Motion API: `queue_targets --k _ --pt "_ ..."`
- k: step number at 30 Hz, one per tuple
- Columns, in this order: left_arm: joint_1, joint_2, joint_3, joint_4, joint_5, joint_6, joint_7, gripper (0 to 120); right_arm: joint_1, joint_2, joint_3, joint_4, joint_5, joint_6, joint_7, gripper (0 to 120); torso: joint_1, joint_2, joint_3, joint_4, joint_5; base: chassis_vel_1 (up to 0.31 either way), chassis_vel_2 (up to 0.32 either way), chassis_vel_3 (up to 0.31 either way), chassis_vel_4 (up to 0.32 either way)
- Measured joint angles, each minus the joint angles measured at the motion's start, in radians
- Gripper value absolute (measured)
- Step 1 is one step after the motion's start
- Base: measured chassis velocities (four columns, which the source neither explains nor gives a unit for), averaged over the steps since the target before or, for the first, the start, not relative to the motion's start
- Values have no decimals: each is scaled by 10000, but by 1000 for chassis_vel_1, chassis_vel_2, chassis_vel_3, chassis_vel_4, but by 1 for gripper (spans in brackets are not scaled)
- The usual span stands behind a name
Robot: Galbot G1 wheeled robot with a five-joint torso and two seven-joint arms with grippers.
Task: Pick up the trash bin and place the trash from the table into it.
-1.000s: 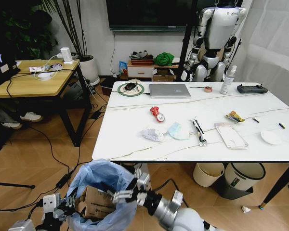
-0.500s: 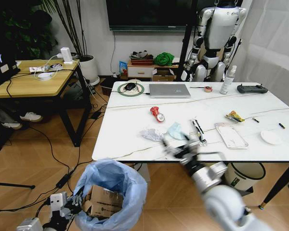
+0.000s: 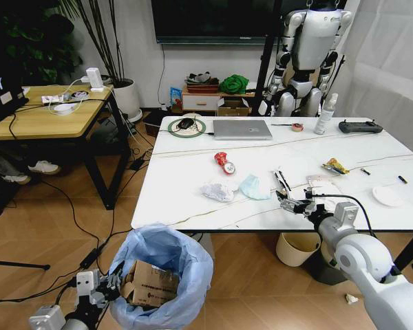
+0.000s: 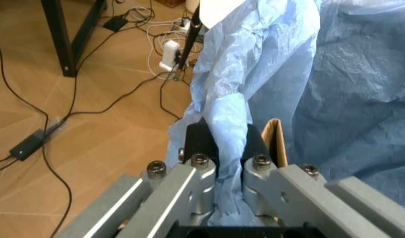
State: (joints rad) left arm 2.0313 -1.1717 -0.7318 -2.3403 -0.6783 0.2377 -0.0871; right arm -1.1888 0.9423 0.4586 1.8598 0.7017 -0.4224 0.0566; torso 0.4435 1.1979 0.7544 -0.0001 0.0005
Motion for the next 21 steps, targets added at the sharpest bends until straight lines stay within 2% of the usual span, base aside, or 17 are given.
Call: queue_targets --k 5,11,15,20,21 --pt "3 -35 -35 14 -14 0 3 0 201 -12 -214 -451 -34 47 -169 96 0 0 -1 0 -3 0 0 0 0" --pt "-64 -47 -74 76 -90 0 -11 0 383 -9 -428 -786 -189 267 -204 71 0 0 -1 -2 -6 0 0 0 0" --pt "-99 -41 -74 114 -113 8 -22 0 414 -12 -531 -843 -225 308 -214 61 0 0 -1 -1 -4 0 0 0 0" --pt "-142 19 -91 137 -190 30 -43 0 462 12 -674 -973 -377 353 -165 37 -1 1 -2 -3 -8 0 0 0 0" --pt "-142 19 -91 137 -190 30 -43 0 462 12 -674 -973 -377 353 -165 37 -1 1 -2 -3 -8 0 0 0 0"
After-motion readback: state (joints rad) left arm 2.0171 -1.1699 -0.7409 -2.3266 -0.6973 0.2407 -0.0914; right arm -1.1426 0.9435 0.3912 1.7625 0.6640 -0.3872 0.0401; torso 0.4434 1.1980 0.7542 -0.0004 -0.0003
